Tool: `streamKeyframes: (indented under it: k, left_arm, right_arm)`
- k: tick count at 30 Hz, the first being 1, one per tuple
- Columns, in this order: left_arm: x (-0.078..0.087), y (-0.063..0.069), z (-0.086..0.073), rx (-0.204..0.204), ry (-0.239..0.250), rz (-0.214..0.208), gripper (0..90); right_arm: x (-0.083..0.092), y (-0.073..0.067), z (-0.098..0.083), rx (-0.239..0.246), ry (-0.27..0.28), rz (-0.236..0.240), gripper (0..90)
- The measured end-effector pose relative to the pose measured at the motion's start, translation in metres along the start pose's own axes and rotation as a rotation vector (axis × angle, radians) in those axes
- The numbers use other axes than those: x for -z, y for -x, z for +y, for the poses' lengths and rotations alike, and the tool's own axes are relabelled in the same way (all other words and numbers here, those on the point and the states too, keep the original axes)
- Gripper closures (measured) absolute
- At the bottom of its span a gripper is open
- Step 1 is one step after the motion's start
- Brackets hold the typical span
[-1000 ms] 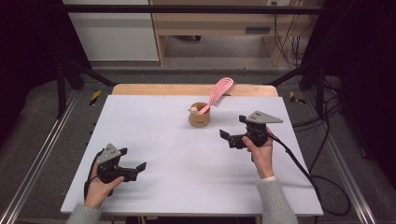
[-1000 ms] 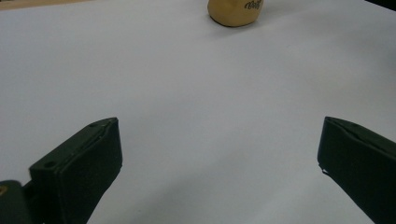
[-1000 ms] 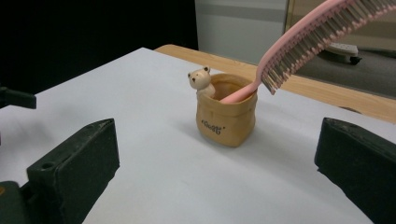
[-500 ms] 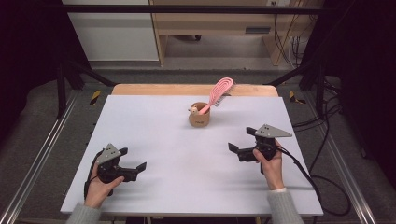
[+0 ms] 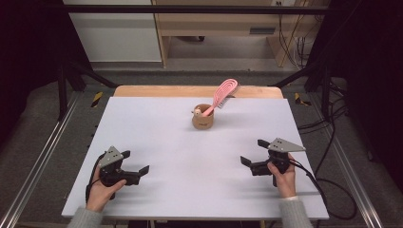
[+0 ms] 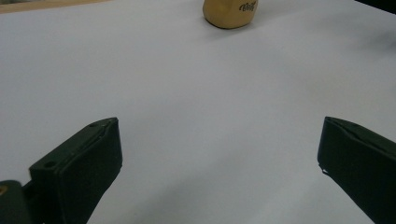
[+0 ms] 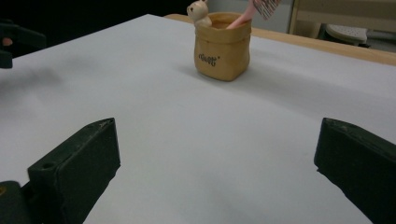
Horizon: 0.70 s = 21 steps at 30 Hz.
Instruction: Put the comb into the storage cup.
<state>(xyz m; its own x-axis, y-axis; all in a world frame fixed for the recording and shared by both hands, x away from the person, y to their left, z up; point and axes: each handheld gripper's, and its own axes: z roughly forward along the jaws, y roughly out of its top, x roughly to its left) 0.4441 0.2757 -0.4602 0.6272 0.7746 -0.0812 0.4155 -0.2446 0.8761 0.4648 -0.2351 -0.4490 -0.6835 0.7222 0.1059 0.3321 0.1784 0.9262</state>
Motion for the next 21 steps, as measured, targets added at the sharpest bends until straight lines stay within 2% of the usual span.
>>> streamKeyframes:
  k: [14, 21]
  left_arm:
    - [-0.002, 0.0, -0.001, -0.008, -0.006, -0.005, 0.0]
    - [-0.001, 0.0, 0.0, -0.002, 0.003, -0.014, 0.0]
  right_arm:
    - [0.007, 0.016, -0.022, -0.037, -0.034, -0.016, 0.7]
    - [0.008, 0.018, -0.024, -0.038, -0.034, -0.014, 0.7]
